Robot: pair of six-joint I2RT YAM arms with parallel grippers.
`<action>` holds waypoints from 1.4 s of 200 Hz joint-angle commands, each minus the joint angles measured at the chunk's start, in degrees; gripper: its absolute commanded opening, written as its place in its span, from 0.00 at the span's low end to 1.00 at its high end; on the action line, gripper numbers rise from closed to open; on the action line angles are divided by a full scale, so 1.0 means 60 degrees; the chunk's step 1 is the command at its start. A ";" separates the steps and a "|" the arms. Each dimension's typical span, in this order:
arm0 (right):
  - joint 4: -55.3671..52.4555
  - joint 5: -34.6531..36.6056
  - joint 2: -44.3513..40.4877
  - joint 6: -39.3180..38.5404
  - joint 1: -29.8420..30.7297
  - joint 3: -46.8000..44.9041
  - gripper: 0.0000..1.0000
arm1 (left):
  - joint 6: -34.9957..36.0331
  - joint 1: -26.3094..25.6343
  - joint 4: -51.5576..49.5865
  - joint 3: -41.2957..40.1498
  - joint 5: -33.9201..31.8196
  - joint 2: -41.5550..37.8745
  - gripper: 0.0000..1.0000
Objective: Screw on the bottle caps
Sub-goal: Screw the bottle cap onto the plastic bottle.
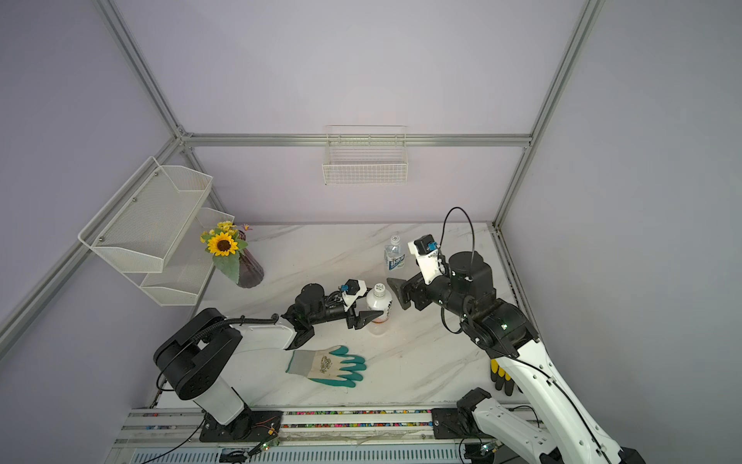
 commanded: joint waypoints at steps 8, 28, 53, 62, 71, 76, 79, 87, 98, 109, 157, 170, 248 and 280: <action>0.0109 -0.1889 0.0296 -0.2520 -0.0035 -0.0485 0.86 | 0.0460 0.0172 -0.0672 -0.0088 0.0502 -0.0481 0.72; 0.0113 -0.2207 0.0710 -0.3461 -0.0029 -0.0800 0.76 | 0.0516 0.0167 -0.0754 -0.0055 0.0702 -0.0491 0.72; 0.0205 -0.2686 0.1068 -0.4607 -0.0096 -0.1115 0.74 | 0.0602 0.0166 -0.0521 -0.0139 0.0928 -0.0388 0.71; 0.0282 -0.2829 0.1249 -0.4804 -0.0201 -0.1175 0.75 | 0.0660 0.0162 -0.0465 -0.0170 0.0979 -0.0367 0.71; 0.0301 -0.2897 0.1488 -0.4927 -0.0299 -0.1163 0.75 | 0.0710 0.0165 -0.0414 -0.0212 0.0994 -0.0343 0.71; 0.0314 -0.2929 0.1605 -0.5001 -0.0372 -0.1155 0.76 | 0.0711 0.0163 -0.0372 -0.0230 0.0980 -0.0357 0.71; 0.0319 -0.2943 0.1695 -0.5049 -0.0403 -0.1149 0.76 | 0.0729 0.0162 -0.0362 -0.0240 0.0980 -0.0360 0.72; 0.0357 -0.3057 0.1814 -0.5234 -0.0514 -0.1175 0.78 | 0.0753 0.0169 -0.0362 -0.0234 0.0990 -0.0364 0.71; 0.0526 -0.3346 0.1869 -0.5383 -0.0691 -0.1285 0.80 | 0.0741 0.0164 -0.0332 -0.0261 0.0994 -0.0365 0.71; 0.0872 -0.3675 0.1840 -0.5386 -0.0777 -0.1439 0.81 | 0.0730 0.0154 -0.0310 -0.0262 0.1034 -0.0345 0.72; 0.1897 -0.4065 0.2187 -0.5298 -0.0800 -0.1665 0.82 | 0.0658 0.0162 -0.0230 -0.0231 0.1091 -0.0290 0.71; 0.1913 -0.4267 0.2325 -0.5276 -0.0808 -0.1633 0.82 | 0.0664 0.0164 -0.0249 -0.0231 0.1093 -0.0291 0.71; 0.1779 -0.4968 0.2124 -0.5089 -0.0810 -0.1849 0.80 | 0.0566 0.0165 -0.0305 -0.0172 0.0994 -0.0269 0.72; 0.1713 -0.4952 0.1895 -0.4999 -0.0811 -0.1984 0.80 | 0.0528 0.0143 -0.0308 -0.0158 0.0969 -0.0263 0.71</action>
